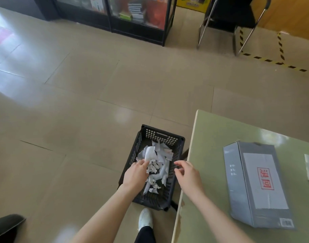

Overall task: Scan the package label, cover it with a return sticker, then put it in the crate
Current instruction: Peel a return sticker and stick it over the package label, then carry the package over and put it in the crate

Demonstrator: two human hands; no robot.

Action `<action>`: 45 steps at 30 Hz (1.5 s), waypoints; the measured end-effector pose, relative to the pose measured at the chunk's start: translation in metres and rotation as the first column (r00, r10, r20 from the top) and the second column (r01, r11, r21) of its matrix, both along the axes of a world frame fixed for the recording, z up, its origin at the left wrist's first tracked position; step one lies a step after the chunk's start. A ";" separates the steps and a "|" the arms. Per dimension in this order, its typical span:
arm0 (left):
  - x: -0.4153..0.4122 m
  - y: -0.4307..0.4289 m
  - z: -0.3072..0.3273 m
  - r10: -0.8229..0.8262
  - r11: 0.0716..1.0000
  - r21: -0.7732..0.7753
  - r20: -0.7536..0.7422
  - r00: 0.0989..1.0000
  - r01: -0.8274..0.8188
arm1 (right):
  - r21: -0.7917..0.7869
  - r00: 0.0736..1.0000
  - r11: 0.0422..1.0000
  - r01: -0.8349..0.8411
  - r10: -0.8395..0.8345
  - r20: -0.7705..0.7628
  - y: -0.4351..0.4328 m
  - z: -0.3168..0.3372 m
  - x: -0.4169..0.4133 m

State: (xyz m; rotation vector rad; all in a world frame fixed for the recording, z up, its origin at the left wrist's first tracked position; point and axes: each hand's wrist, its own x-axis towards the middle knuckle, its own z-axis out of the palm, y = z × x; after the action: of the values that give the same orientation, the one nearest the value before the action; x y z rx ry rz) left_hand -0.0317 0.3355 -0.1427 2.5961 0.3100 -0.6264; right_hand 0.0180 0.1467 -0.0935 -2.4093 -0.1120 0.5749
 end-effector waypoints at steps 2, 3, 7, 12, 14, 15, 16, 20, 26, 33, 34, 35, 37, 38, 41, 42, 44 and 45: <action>0.002 -0.003 -0.006 -0.012 1.000 0.009 -0.069 0.998 0.013 | 0.007 1.000 1.000 -0.003 0.003 0.010 -0.002 -0.001 0.000; 0.003 -0.004 -0.008 -0.015 1.000 0.019 -0.095 0.995 0.017 | 0.011 1.000 1.000 -0.007 0.006 0.014 -0.003 0.000 -0.001; 0.008 -0.010 -0.010 0.003 1.000 0.024 -0.154 0.988 0.001 | 0.034 0.999 0.999 -0.019 0.018 0.036 -0.007 0.004 -0.001; 0.009 -0.015 -0.006 0.016 1.000 -0.005 -0.117 0.993 -0.016 | 0.057 0.998 0.998 -0.013 0.010 0.059 -0.019 0.015 -0.005; 0.006 -0.018 -0.001 0.031 0.999 -0.024 -0.088 0.996 -0.033 | 0.062 0.998 0.998 -0.001 -0.003 0.068 -0.026 0.019 -0.006; 0.005 -0.020 0.002 0.045 0.998 -0.042 -0.069 0.997 -0.048 | 0.068 0.997 0.998 0.008 -0.013 0.074 -0.029 0.022 -0.007; 0.003 -0.023 0.007 0.064 0.996 -0.063 -0.049 0.997 -0.067 | 0.077 0.996 0.997 0.019 -0.025 0.083 -0.033 0.026 -0.009; 0.000 -0.043 0.029 0.136 0.976 -0.174 0.013 0.991 -0.132 | 0.104 0.986 0.993 0.060 -0.075 0.150 -0.052 0.047 -0.012; -0.001 -0.094 0.069 0.207 0.904 -0.399 0.094 0.974 -0.153 | 0.081 0.939 0.992 0.097 -0.118 0.324 -0.096 0.079 -0.016; -0.001 -0.187 0.111 0.225 0.806 -0.581 0.118 0.967 -0.117 | -0.271 0.913 0.923 0.272 -0.159 0.375 -0.186 0.101 -0.019; -0.001 -0.201 0.115 0.228 0.792 -0.598 0.100 0.969 -0.124 | -0.325 0.928 0.902 0.284 -0.173 0.331 -0.198 0.100 -0.020; 0.000 -0.215 0.118 0.223 0.784 -0.607 0.080 0.971 -0.130 | -0.351 0.941 0.890 0.292 -0.201 0.274 -0.210 0.098 -0.020; 0.002 -0.240 0.122 0.203 0.782 -0.608 0.041 0.978 -0.136 | -0.306 0.946 0.897 0.318 -0.283 0.156 -0.230 0.091 -0.019; 0.003 -0.251 0.123 0.200 0.780 -0.609 0.026 0.979 -0.143 | -0.240 0.941 0.910 0.338 -0.324 0.097 -0.238 0.087 -0.018; 0.007 -0.277 0.124 0.245 0.762 -0.615 -0.017 0.969 -0.203 | 0.033 0.910 0.914 0.403 -0.398 -0.114 -0.255 0.076 -0.017; 0.008 -0.283 0.125 0.269 0.748 -0.623 -0.034 0.963 -0.231 | 0.087 0.904 0.905 0.416 -0.400 -0.152 -0.258 0.074 -0.016; 0.007 -0.292 0.128 0.310 0.727 -0.630 -0.053 0.949 -0.273 | 0.129 0.902 0.897 0.423 -0.402 -0.159 -0.264 0.071 -0.016; 0.006 -0.295 0.129 0.319 0.732 -0.622 -0.049 0.947 -0.279 | 0.147 0.903 0.894 0.423 -0.403 -0.147 -0.266 0.071 -0.017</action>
State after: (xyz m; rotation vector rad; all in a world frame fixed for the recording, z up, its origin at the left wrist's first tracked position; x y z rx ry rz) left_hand -0.0259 0.0403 -0.0141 1.8639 0.4106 -0.4320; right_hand 0.0011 -0.1194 -0.0223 -2.1327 0.3792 0.4757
